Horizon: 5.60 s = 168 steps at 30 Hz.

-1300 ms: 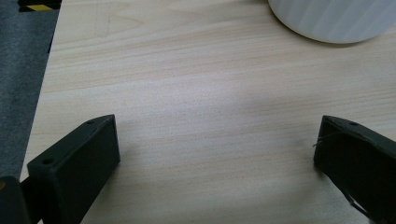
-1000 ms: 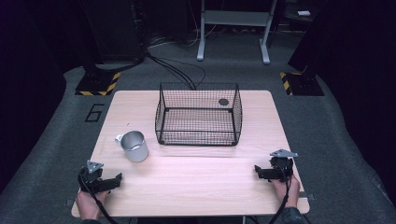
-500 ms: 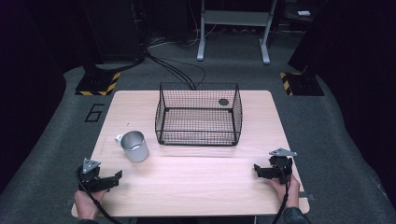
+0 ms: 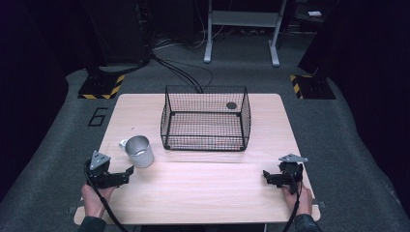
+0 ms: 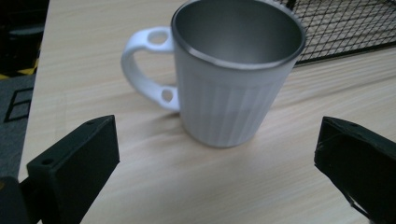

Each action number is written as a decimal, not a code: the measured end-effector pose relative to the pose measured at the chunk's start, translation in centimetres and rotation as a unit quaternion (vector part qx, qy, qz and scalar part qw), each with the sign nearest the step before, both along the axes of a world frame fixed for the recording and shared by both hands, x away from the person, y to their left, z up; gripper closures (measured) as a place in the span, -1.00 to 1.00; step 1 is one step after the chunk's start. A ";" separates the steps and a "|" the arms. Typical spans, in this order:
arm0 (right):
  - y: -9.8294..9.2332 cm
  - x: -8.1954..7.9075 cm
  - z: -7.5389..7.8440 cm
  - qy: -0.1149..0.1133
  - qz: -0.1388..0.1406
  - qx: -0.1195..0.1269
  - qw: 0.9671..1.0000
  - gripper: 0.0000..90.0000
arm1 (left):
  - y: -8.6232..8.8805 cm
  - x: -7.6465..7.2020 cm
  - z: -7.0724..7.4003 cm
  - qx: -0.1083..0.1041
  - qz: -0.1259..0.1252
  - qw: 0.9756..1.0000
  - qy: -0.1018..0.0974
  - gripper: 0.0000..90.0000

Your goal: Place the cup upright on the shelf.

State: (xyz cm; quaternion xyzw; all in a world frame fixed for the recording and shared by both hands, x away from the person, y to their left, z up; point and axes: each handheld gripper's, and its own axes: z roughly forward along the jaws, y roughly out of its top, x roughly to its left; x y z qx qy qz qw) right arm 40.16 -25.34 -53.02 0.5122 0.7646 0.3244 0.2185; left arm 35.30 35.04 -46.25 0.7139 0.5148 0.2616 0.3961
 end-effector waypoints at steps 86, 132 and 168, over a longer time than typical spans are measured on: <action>0.1 0.1 0.0 0.002 0.002 0.003 1.000 -1.00 | -3.2 7.0 0.9 0.041 -0.050 0.998 0.003 -0.86; 0.1 0.1 0.0 0.002 0.002 0.003 1.000 -1.00 | -6.7 3.9 4.6 0.050 -0.138 0.989 -0.021 -0.86; 0.1 0.1 0.0 0.002 0.002 0.003 1.000 -1.00 | -12.7 3.0 5.7 0.044 -0.225 0.973 -0.024 -0.86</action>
